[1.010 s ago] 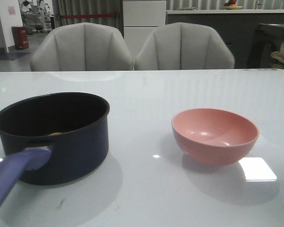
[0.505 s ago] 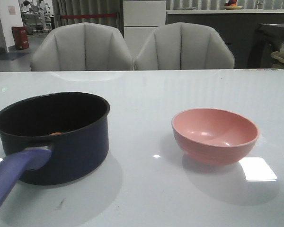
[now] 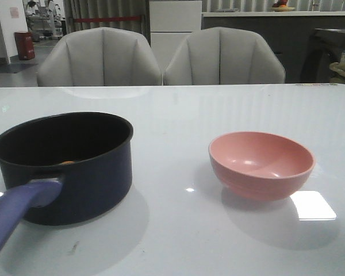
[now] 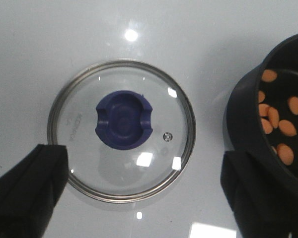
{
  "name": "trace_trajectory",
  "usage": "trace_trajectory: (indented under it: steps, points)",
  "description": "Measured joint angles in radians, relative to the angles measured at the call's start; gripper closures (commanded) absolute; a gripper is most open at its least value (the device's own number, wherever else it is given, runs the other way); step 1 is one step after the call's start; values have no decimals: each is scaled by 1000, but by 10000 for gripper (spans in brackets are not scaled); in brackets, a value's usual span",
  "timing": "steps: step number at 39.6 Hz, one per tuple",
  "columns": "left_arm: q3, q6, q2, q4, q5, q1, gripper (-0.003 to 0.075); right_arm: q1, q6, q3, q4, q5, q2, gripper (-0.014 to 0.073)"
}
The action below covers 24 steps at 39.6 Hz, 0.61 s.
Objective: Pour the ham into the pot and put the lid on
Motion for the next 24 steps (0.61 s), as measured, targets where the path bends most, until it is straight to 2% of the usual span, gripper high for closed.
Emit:
trace_trajectory:
  steps: [10, 24]
  points:
    - [-84, 0, 235, -12, 44, 4, 62, 0, 0, 0, 0, 1, 0, 449]
    - [-213, 0, 446, -23, 111, 8, 62, 0, 1, 0, 0, 2, 0, 449]
